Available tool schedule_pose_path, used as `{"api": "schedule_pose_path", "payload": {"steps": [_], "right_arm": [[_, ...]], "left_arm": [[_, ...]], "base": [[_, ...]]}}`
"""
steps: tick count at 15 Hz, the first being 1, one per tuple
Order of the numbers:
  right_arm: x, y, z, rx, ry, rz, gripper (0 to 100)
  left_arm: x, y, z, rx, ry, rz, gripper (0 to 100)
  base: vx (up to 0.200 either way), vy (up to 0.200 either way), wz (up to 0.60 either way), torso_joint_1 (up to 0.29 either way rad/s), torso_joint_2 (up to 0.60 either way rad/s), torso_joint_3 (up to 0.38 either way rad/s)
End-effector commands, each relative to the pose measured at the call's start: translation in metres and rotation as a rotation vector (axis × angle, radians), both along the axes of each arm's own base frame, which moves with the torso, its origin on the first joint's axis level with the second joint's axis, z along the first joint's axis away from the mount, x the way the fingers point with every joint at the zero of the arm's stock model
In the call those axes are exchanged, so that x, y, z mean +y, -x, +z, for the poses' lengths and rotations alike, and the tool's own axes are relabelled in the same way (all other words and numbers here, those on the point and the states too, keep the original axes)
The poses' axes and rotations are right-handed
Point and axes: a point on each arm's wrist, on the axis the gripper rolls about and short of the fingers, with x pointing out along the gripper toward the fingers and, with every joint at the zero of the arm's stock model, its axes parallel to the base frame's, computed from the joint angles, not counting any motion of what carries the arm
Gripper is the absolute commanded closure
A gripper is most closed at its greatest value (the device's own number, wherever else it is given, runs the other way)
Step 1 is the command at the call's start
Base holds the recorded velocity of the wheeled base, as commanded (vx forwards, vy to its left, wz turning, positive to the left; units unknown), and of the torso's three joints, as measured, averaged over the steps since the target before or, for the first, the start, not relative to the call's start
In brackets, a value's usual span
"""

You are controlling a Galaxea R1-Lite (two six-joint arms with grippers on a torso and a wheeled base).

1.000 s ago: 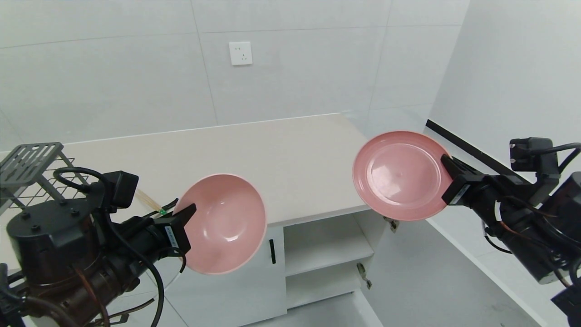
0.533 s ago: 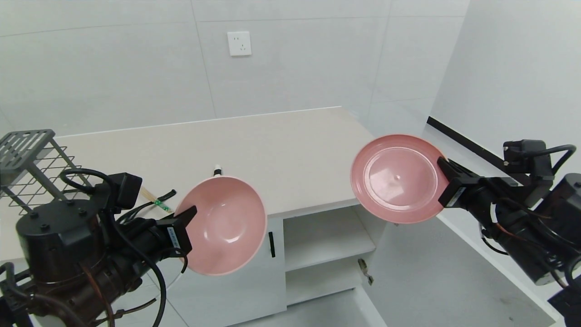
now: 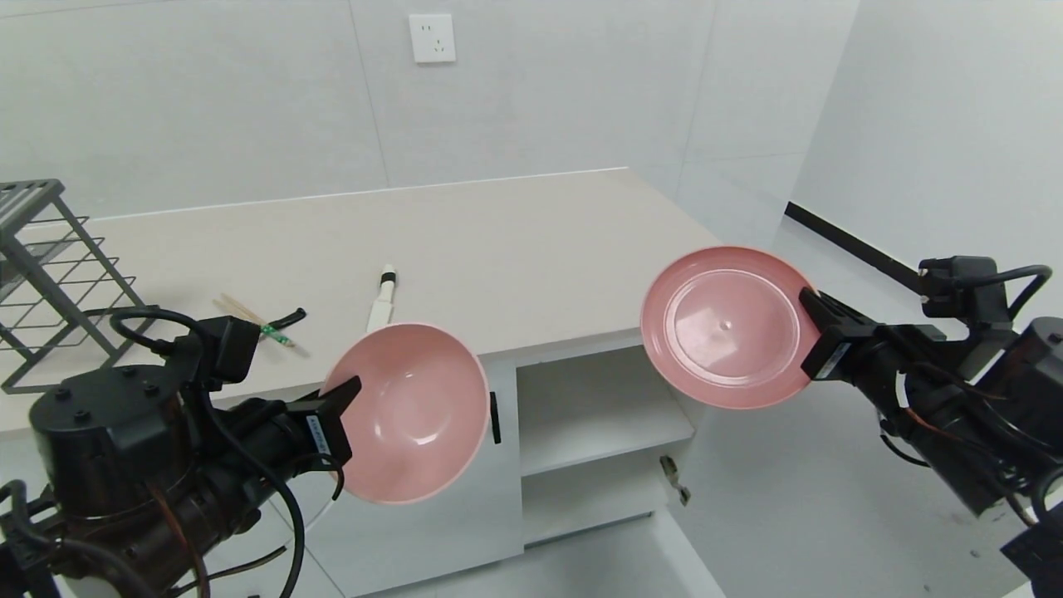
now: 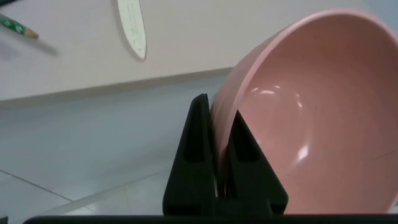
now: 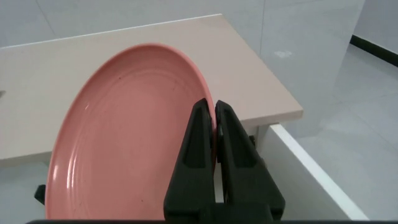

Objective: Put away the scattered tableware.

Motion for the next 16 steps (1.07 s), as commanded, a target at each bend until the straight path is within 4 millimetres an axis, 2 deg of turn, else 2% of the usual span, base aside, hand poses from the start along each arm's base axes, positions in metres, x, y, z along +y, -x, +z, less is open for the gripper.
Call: {"api": "schedule_pose_path", "payload": {"steps": [1, 16], "right_arm": [[0.0002, -0.0002, -0.0004, 0.001, 0.000, 0.000, 100], [-0.0004, 0.0023, -0.0063, 0.028, 0.014, 0.003, 100]], "left_arm": [[-0.0005, 0.0007, 0.0004, -0.002, 0.001, -0.003, 100], [-0.0012, 0.0001, -0.0047, 0.019, -0.012, -0.005, 100]], "base": [[0.000, 0.000, 0.00, -0.271, 0.53, 0.266], [0.000, 0.000, 0.00, -0.256, 0.47, 0.217]]}}
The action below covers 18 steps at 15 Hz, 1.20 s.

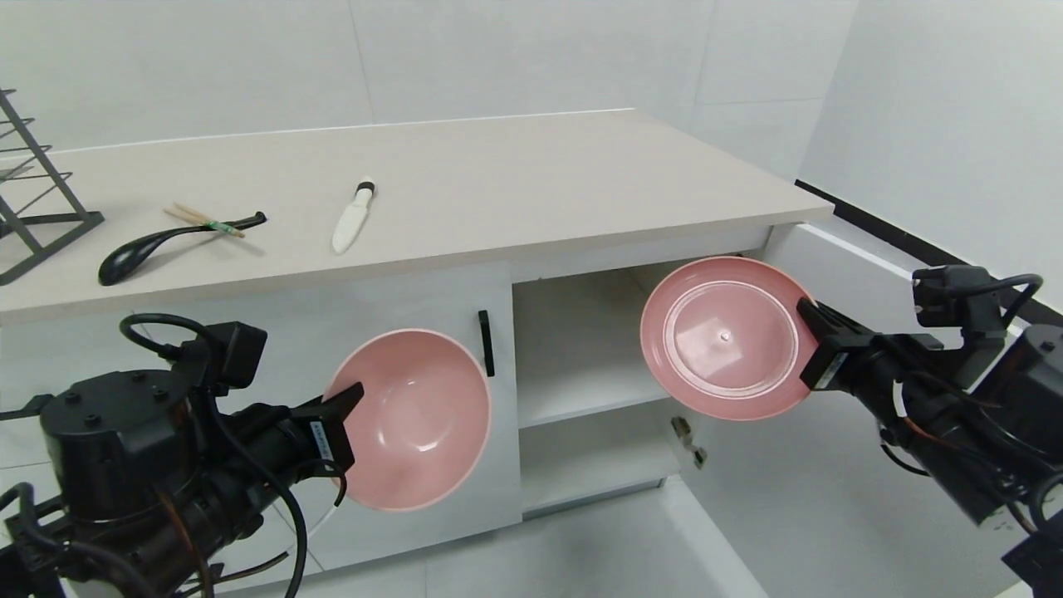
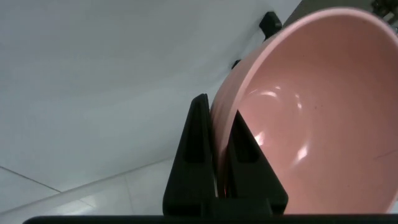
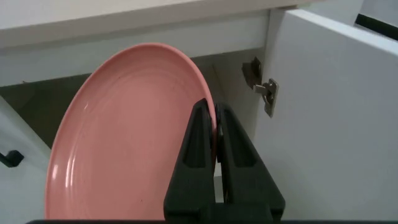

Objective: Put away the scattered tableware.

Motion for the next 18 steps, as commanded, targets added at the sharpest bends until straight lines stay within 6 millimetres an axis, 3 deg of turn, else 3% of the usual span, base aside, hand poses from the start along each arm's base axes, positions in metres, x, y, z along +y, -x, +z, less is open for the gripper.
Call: {"api": "schedule_pose_path", "payload": {"steps": [1, 3, 6, 15, 18], "right_arm": [[0.0001, -0.0001, -0.0001, 0.000, 0.001, 0.001, 100], [0.0000, 0.0004, -0.0006, 0.003, 0.000, 0.001, 100], [-0.0009, 0.0026, -0.0032, 0.015, 0.007, 0.001, 100], [-0.0003, 0.0012, -0.0061, 0.027, 0.011, 0.001, 100], [-0.0002, 0.0007, -0.0073, 0.031, 0.016, 0.000, 100]], "left_arm": [[-0.0004, -0.0004, -0.0010, 0.004, -0.002, -0.002, 100], [-0.0007, -0.0008, -0.0028, 0.012, -0.008, -0.002, 100], [-0.0007, -0.0002, -0.0033, 0.013, -0.010, -0.004, 100], [-0.0019, 0.0001, -0.0068, 0.001, -0.034, -0.016, 100], [-0.0007, 0.0029, -0.0107, -0.013, -0.058, -0.025, 100]], "base": [[0.000, 0.000, 0.00, -0.266, 0.33, 0.124], [0.000, 0.000, 0.00, -0.259, 0.32, 0.124], [0.000, -0.200, 0.00, -0.106, 0.22, 0.100], [0.000, 0.000, 0.00, -0.004, 0.06, 0.017], [0.000, -0.200, 0.00, -0.001, 0.00, 0.012]]}}
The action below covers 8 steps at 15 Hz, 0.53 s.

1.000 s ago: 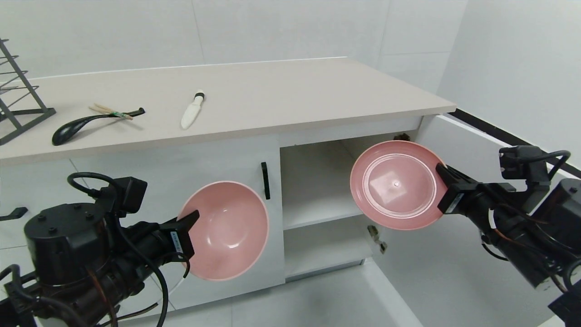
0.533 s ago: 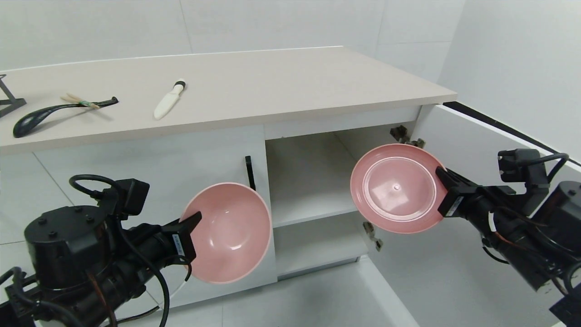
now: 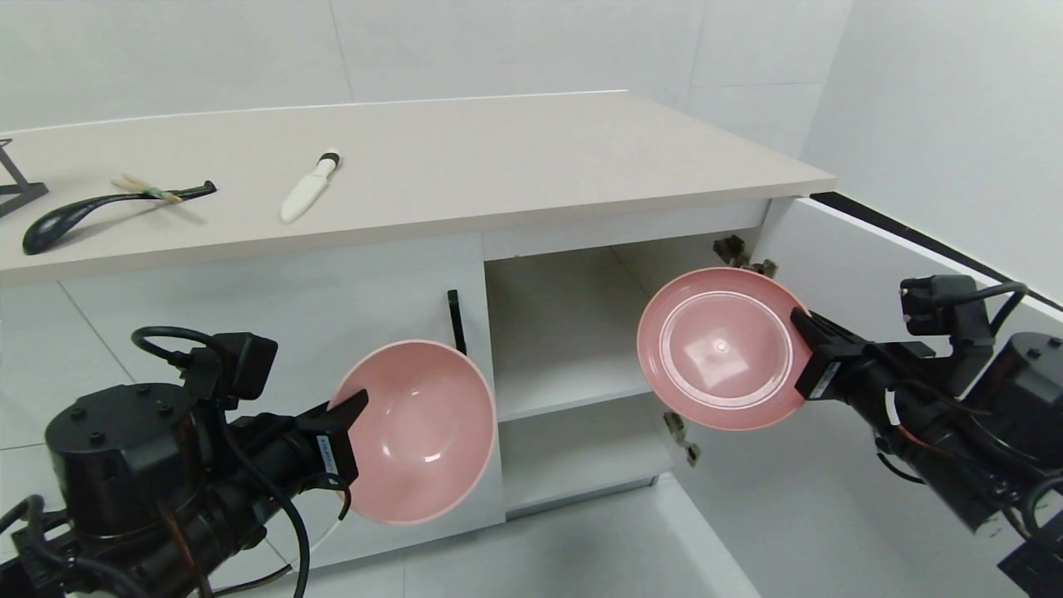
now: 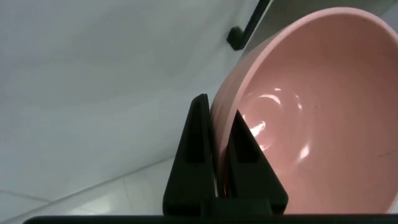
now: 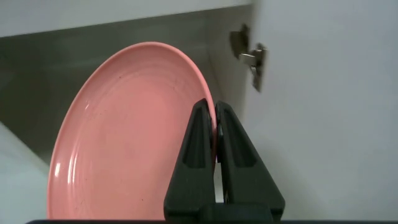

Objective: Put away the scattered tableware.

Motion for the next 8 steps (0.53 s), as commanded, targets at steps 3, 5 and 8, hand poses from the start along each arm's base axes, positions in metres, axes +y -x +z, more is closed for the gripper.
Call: {"api": "schedule_pose_path", "payload": {"steps": [3, 5, 8], "right_arm": [[0.0005, -0.0014, -0.0031, 0.011, 0.004, -0.001, 100], [0.0008, -0.0023, -0.0050, 0.018, 0.007, -0.001, 100], [0.0024, -0.0020, -0.0064, 0.024, 0.009, 0.005, 100]], "left_arm": [[0.0004, 0.0004, -0.0033, -0.028, 0.010, -0.002, 100], [-0.0003, -0.0008, -0.0072, -0.017, 0.004, -0.002, 100], [-0.0019, -0.0035, -0.0110, -0.019, 0.005, -0.002, 100]], "base": [[0.000, 0.000, 0.00, 0.000, 0.00, 0.000], [0.000, 0.000, 0.60, 0.000, 0.00, 0.000], [0.000, 0.000, 0.20, 0.001, 0.00, -0.001]]}}
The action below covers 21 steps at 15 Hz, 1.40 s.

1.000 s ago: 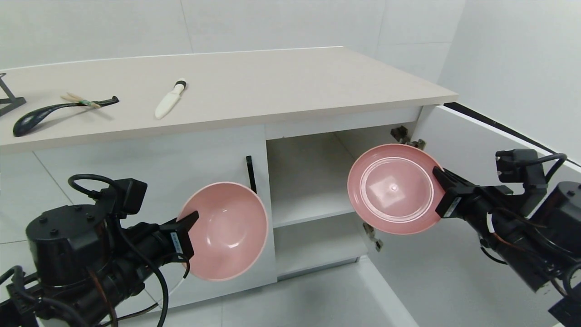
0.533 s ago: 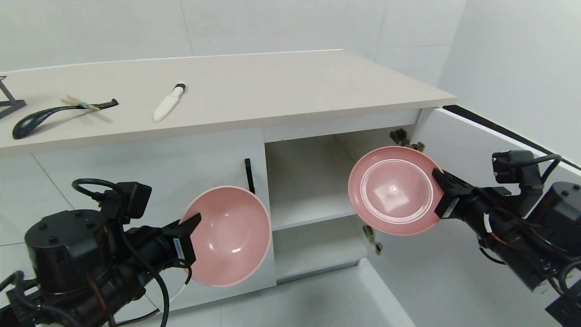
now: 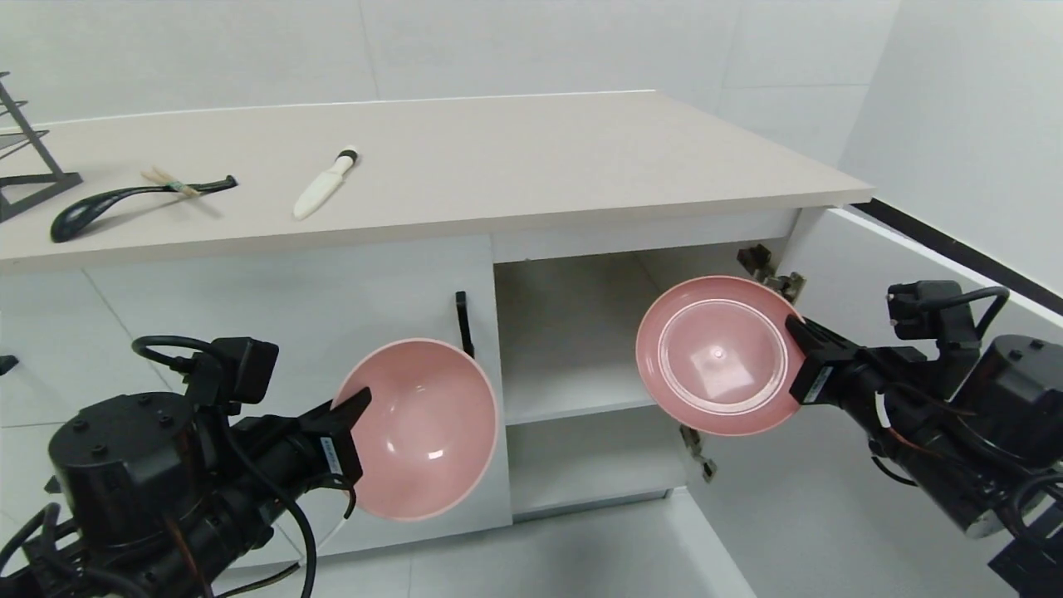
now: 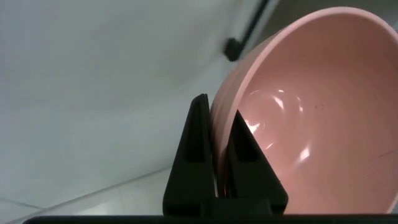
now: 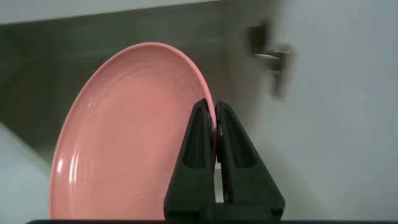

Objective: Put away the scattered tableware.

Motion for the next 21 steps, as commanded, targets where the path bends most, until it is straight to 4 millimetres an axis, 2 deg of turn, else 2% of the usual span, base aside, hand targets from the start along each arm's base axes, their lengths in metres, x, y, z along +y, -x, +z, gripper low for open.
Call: {"api": "schedule_pose_path", "payload": {"steps": [1, 6, 8, 13, 14, 17, 21], "right_arm": [[0.001, 0.000, -0.001, 0.002, 0.001, 0.001, 100], [0.001, -0.001, -0.001, 0.002, -0.001, 0.000, 100], [0.001, -0.002, -0.004, 0.013, 0.004, 0.000, 100], [0.001, -0.003, -0.008, 0.028, 0.008, 0.000, 100], [0.001, -0.003, -0.009, 0.034, 0.008, 0.000, 100], [0.008, -0.002, -0.025, 0.100, 0.032, 0.027, 100], [0.021, -0.003, -0.048, 0.186, 0.065, 0.069, 100]], "left_arm": [[-0.001, -0.002, -0.006, 0.021, -0.012, 0.000, 100], [-0.002, 0.000, -0.008, -0.015, -0.008, -0.011, 100], [0.000, 0.007, -0.018, 0.005, -0.097, -0.037, 100], [-0.005, 0.012, -0.029, 0.027, -0.131, -0.080, 100], [-0.006, 0.018, -0.031, 0.033, -0.137, -0.103, 100], [-0.025, 0.035, -0.031, 0.024, -0.139, -0.227, 100], [-0.026, 0.035, -0.033, 0.029, -0.148, -0.220, 100]], "base": [[0.000, 0.000, 0.00, 0.000, 0.00, 0.000], [0.000, 0.000, 0.00, 0.000, 0.00, 0.000], [0.000, 0.000, 0.00, 0.000, 0.00, 0.000], [0.200, 0.000, 0.00, 0.001, 0.00, 0.003], [0.000, 0.000, 0.00, 0.000, 0.00, 0.000], [0.000, 0.000, 0.00, 0.000, 0.00, 0.000], [0.000, 0.000, 0.00, 0.000, 0.00, 0.000]]}}
